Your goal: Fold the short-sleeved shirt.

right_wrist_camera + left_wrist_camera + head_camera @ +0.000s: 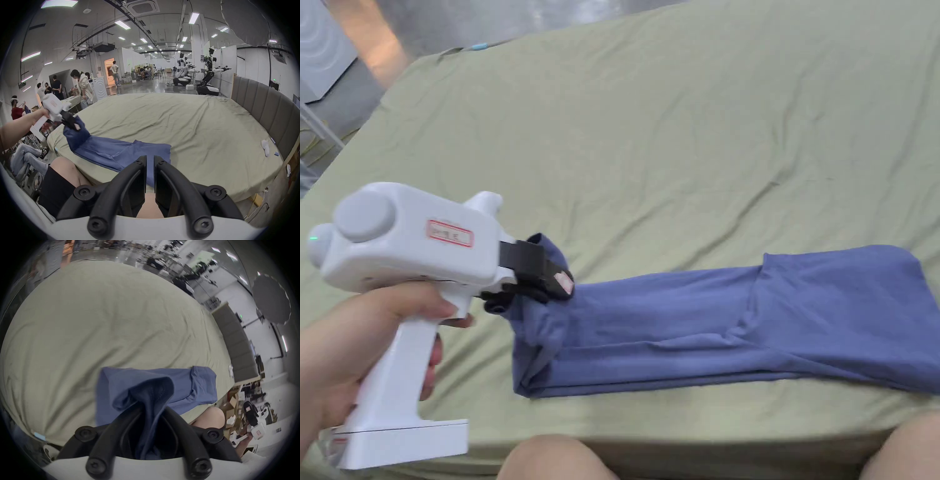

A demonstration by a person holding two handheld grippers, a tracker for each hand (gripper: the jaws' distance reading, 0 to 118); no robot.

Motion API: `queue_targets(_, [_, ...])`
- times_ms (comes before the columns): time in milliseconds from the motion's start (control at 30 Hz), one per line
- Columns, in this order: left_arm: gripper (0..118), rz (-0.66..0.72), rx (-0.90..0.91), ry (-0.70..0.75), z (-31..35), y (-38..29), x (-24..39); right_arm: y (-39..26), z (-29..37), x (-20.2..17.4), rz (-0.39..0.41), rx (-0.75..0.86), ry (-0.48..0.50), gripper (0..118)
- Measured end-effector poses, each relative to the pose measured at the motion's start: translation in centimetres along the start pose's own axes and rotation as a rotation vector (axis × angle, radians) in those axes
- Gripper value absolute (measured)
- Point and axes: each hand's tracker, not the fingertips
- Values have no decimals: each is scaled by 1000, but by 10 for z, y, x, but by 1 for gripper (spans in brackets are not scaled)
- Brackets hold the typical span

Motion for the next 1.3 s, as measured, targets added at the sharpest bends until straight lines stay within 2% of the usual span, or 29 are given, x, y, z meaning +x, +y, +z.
queue_targets(100, [4,-9,-63,1,-48,3,32,-5,12,11,-54,22,-10,12])
queue_targets(267, [4,-56,-146,106,-106,12,57,-14,28,26,-86,31,-52,12])
queue_targets(333, [10,-49,-119,137,-113,12,63,-18,31,31,-106,22,-67,12])
queue_targets(367, [21,-31,-120,129,-112,11,65,-20,31,34,-115,18,-70,12])
queue_targets(433, [77,29,-116,19,-104,8,69,-25,29,38,-122,6,-76,12])
queue_targets(467, [93,56,-124,-73,-94,5,69,-26,26,39,-122,2,-79,12])
queue_targets(533, [94,93,-110,-224,-68,4,69,-28,21,41,-125,-13,-78,12])
queue_targets(567, [94,96,-79,-220,-56,3,67,-28,19,41,-126,-15,-77,12])
queue_targets(633, [93,32,4,-124,-33,1,61,-28,16,40,-124,-13,-63,12])
queue_targets(700, [89,-67,46,93,-26,-2,60,-26,12,37,-121,-10,-46,12])
queue_targets(733, [79,-106,59,199,-30,-3,58,-25,11,36,-116,-8,-39,12])
queue_targets(767, [59,-132,32,273,-37,-6,57,-24,9,34,-109,-8,-31,12])
queue_targets(800, [9,-134,-4,292,-53,-6,57,-23,9,32,-101,-8,-29,12])
queue_targets(833, [0,-109,-27,283,-63,-10,57,-23,8,30,-96,-8,-29,12])
queue_targets(900, [0,-95,-73,146,-88,-17,68,-22,10,28,-89,-6,-29,12])
queue_targets(967, [0,-139,-91,139,-112,-26,92,-21,13,27,-91,-4,-32,12])
queue_targets(1033, [0,-239,-103,149,-129,-34,116,-20,17,26,-94,-6,-40,12])
queue_targets(1100, [0,-260,-111,141,-138,-37,128,-20,20,25,-89,-9,-50,12])
queue_targets(1133, [0,-251,-117,88,-135,-36,130,-19,21,24,-86,-9,-54,12])
queue_targets(1200, [0,-109,-164,-211,-120,-33,121,-19,20,23,-85,-14,-54,12])
queue_targets(1233, [0,-52,-135,-296,-105,-33,115,-18,19,22,-83,-19,-52,12])
queue_targets(1300, [0,-90,-11,-297,-69,-33,97,-16,13,17,-67,-34,-47,12])
